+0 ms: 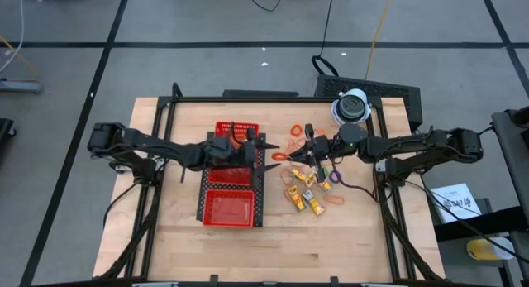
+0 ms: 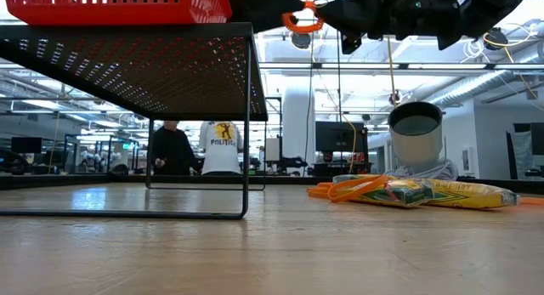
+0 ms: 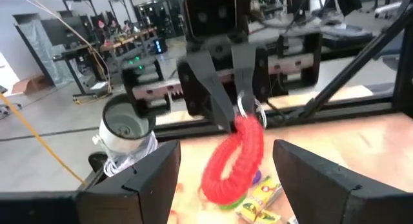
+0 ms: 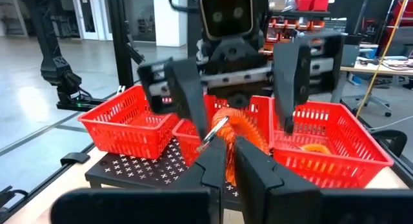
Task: Pick & Place Office Desk Supplies
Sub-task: Put the orange spring keychain into the top red basket on the shelf
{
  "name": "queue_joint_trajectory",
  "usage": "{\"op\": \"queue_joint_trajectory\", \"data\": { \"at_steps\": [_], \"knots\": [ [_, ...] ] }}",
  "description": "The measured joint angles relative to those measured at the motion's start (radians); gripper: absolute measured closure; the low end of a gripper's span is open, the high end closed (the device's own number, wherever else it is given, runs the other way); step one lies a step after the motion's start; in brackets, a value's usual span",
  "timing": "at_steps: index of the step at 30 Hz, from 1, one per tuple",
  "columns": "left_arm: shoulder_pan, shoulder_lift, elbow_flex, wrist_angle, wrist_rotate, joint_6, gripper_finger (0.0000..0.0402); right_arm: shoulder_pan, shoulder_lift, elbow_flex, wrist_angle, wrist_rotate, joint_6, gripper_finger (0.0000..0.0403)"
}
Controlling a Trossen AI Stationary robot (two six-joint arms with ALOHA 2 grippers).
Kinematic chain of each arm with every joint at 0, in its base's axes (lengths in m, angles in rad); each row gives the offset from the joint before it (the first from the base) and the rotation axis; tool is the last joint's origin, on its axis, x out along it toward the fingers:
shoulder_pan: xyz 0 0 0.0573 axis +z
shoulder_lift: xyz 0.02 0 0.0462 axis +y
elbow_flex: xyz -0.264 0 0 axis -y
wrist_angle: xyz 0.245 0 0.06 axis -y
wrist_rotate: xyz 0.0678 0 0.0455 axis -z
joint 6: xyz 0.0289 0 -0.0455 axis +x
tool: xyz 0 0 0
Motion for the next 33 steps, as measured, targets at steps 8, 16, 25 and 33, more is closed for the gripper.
{"op": "queue_joint_trajectory", "data": {
  "at_steps": [8, 16, 25, 33],
  "knots": [
    [0.004, 0.015, 0.003, 0.004, -0.037, 0.020, 0.0163, 0.000, 0.000, 0.000, 0.000, 0.000, -0.005, 0.0390],
    [0.004, 0.015, 0.003, 0.005, -0.037, 0.040, 0.0280, 0.000, 0.000, 0.000, 0.000, 0.000, -0.005, 0.0390],
    [0.004, 0.015, 0.003, 0.005, -0.037, 0.045, 0.0381, 0.000, 0.000, 0.000, -0.002, 0.000, -0.005, 0.0389],
    [0.003, 0.015, 0.003, 0.018, -0.036, 0.044, 0.0346, -0.001, 0.000, 0.000, -0.056, 0.003, 0.001, 0.0340]
  ]
}}
